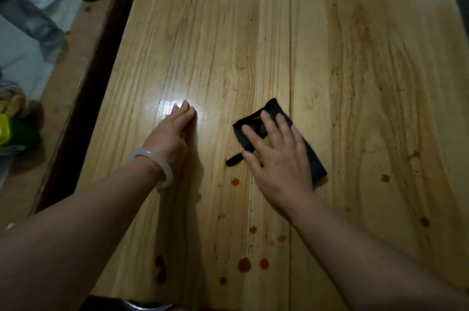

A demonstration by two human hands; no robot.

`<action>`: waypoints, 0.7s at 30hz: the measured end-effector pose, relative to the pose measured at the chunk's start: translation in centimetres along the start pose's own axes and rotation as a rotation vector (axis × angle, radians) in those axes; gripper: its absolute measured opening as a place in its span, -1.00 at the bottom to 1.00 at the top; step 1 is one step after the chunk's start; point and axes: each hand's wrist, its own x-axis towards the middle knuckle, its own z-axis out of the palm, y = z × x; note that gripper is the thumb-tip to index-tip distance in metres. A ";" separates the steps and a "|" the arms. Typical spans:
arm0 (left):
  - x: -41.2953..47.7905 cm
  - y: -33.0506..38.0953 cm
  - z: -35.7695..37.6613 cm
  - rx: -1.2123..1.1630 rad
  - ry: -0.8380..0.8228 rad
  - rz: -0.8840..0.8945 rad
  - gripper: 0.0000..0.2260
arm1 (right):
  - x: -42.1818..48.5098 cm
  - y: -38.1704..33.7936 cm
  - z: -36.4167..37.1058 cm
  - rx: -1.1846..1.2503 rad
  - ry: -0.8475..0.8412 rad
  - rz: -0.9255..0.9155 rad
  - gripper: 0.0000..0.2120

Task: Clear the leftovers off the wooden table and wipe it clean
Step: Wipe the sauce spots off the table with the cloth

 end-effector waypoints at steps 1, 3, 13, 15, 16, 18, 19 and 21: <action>-0.2 0.0 0.0 -0.002 0.001 0.003 -0.42 | -0.4 -0.5 0.3 -0.018 -0.008 -0.039 -0.50; -0.5 0.1 0.1 0.012 0.006 0.009 -0.44 | -1.0 -0.9 0.7 -0.040 -0.016 -0.123 -0.50; -0.5 -1.2 0.7 0.091 0.006 0.146 -0.36 | 1.6 2.1 -1.0 -0.163 -0.206 -0.676 -0.52; -0.7 -1.0 0.7 0.105 0.017 0.142 -0.34 | 2.3 1.8 -1.0 -0.156 -0.161 -0.602 -0.52; -0.8 -0.9 0.8 0.108 0.019 0.142 -0.34 | 2.6 1.5 -0.8 -0.148 -0.131 -0.529 -0.52; -1.0 -0.7 0.9 0.119 0.023 0.145 -0.36 | 3.3 0.8 -0.6 -0.130 -0.066 -0.365 -0.52; -1.0 -0.6 0.9 0.123 0.025 0.146 -0.36 | 3.8 0.3 -0.6 -0.114 -0.035 -0.288 -0.51; -0.8 -0.6 0.8 0.124 0.023 0.137 -0.36 | 4.9 -0.7 -0.4 -0.074 0.007 -0.151 -0.50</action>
